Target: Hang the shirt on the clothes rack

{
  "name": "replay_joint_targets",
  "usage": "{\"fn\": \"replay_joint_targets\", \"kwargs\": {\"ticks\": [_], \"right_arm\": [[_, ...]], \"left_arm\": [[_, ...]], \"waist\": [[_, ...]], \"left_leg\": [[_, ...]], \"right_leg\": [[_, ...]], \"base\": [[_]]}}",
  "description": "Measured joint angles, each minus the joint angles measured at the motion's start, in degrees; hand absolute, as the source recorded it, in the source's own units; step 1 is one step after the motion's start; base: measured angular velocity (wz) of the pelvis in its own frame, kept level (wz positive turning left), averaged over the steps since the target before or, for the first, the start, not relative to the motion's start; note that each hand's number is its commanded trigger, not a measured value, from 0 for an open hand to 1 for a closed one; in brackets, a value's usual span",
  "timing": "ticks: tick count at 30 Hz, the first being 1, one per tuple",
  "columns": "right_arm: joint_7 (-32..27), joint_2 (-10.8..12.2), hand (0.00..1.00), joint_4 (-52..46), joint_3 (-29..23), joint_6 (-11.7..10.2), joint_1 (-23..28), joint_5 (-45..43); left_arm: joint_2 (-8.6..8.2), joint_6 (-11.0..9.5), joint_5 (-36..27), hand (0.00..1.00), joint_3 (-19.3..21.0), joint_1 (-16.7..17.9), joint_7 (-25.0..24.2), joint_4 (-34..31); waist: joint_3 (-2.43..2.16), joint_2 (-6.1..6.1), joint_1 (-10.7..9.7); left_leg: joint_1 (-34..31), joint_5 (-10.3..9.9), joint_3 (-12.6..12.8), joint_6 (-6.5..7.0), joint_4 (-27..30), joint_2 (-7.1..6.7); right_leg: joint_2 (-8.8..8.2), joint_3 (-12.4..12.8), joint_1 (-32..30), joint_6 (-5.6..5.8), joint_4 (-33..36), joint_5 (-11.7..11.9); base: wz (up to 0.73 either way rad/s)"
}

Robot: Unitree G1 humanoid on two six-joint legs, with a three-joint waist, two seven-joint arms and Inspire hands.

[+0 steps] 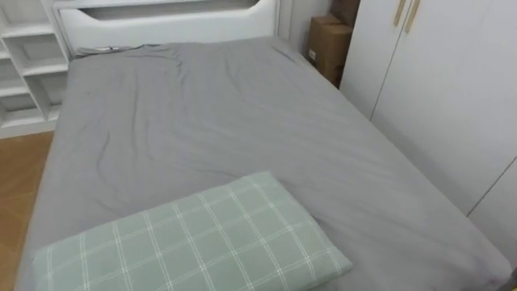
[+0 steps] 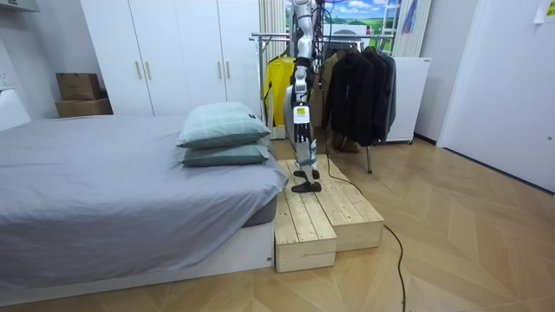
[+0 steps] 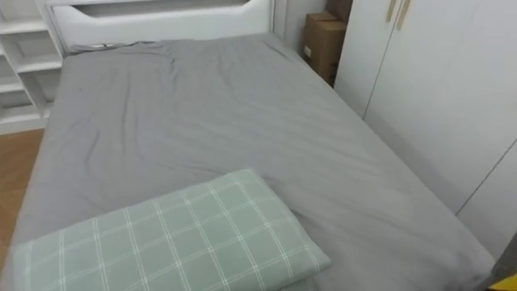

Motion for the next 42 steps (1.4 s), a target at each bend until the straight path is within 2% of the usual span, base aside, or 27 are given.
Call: {"fn": "replay_joint_targets", "kwargs": {"ticks": [5, 11, 13, 17, 22, 24, 26, 27, 33, 38, 42], "right_arm": [[2.84, -0.21, 0.00, 0.12, 0.26, -0.07, 0.84, 3.54], [3.71, -0.59, 0.00, 0.62, 0.20, 0.04, 1.69, 3.81], [3.69, -0.60, 0.00, 0.82, 0.26, 0.08, 1.77, 3.83], [3.45, -0.60, 0.00, 0.90, 0.32, 0.07, 1.69, 3.87], [2.95, -0.39, 0.00, 0.26, 0.67, -0.57, 1.68, 6.22], [2.94, -0.17, 0.00, -0.17, 1.19, -0.82, 1.71, 7.50], [3.01, -0.16, 0.00, -0.35, 1.32, -1.24, 1.73, 8.52], [3.12, -0.15, 0.00, -0.51, 1.45, -1.30, 1.74, 8.74], [4.17, -0.36, 0.00, -1.43, 2.43, -1.88, 2.40, 9.22], [4.18, -0.54, 0.00, -2.36, 2.53, -2.32, 2.88, 9.20], [4.32, -0.89, 0.00, -2.47, 2.54, -2.39, 2.95, 9.23]], "left_arm": [[-0.25, 0.65, 2.66, 0.00, 0.06, 0.71, -0.05, -0.20], [-0.49, 1.16, 2.64, 0.00, 0.20, 0.36, -0.13, -0.17], [-0.54, 1.13, 2.79, 0.00, -1.16, -0.08, -0.24, -0.27], [-0.59, 1.13, 5.05, 0.00, -2.89, -0.42, -1.10, -0.32], [-0.79, 1.03, 7.38, 0.00, -3.15, -1.19, -2.04, -1.28], [-0.77, 1.02, 8.84, 0.00, -3.14, -1.62, -2.49, -1.40], [-0.77, 0.96, 8.86, 0.00, -3.13, -2.05, -2.64, -1.51], [-0.77, 0.93, 8.86, 0.00, -3.13, -2.11, -2.74, -1.84], [-0.81, 0.69, 8.80, 0.00, -3.21, -2.64, -3.30, -2.25], [-0.78, 0.66, 8.81, 0.00, -5.30, -3.31, -4.06, -2.24], [-0.83, 0.82, 8.81, 0.00, -5.36, -3.17, -5.09, -2.20]], "waist": [[0.08, 0.05, 0.22], [0.07, 0.25, -0.23], [0.10, 0.20, -0.51], [0.16, 0.15, -0.51], [0.14, 0.16, -0.43], [0.13, 0.15, -0.66], [0.23, -0.03, -0.70], [0.11, 0.16, -0.70], [0.09, 0.30, -0.65], [0.01, 0.67, -0.61], [0.01, 1.16, -0.61]], "left_leg": [[0.13, 0.09, -1.98, -0.19, 0.10, -0.03], [0.10, 0.42, -3.58, -0.73, 0.25, 0.02], [0.09, 0.51, -4.18, -0.86, 0.23, -0.02], [0.10, 0.59, -4.43, -0.98, 0.20, -0.06], [0.19, 0.61, -4.52, -1.01, 0.25, -0.07], [0.11, 0.61, -4.95, -1.01, 0.28, -0.07], [0.10, 0.61, -5.03, -1.01, 0.28, -0.09], [0.10, 0.61, -5.03, -1.01, 0.28, -0.10], [-0.09, 0.60, -5.09, -1.02, 0.29, -0.07], [-0.63, 0.60, -5.42, -1.03, 0.39, -0.10], [-0.93, 0.60, -5.45, -1.04, 0.38, -0.29]], "right_leg": [[0.24, -0.13, 1.45, 0.00, -0.90, 0.01], [0.60, -0.25, 2.06, -0.01, -0.83, 0.00], [0.69, -0.17, 2.30, -0.01, -0.87, 0.00], [0.78, -0.27, 2.40, -0.02, -0.89, -0.01], [0.82, -0.27, 2.57, -0.02, -0.90, -0.01], [0.78, -1.11, 2.72, -0.02, -0.92, -0.01], [0.79, -1.15, 2.75, -0.02, -0.89, -0.01], [0.80, -1.15, 2.76, -0.02, -0.90, -0.01], [0.90, -0.91, 2.61, -0.02, -0.91, -0.01], [0.92, -0.76, 2.50, -0.03, -1.50, 0.00], [0.95, -0.78, 2.34, -0.03, -1.80, 0.00]], "base": [[0.24], [0.12], [0.12], [0.03], [0.01], [0.09], [0.04], [0.00], [0.00], [0.03], [0.00]]}}
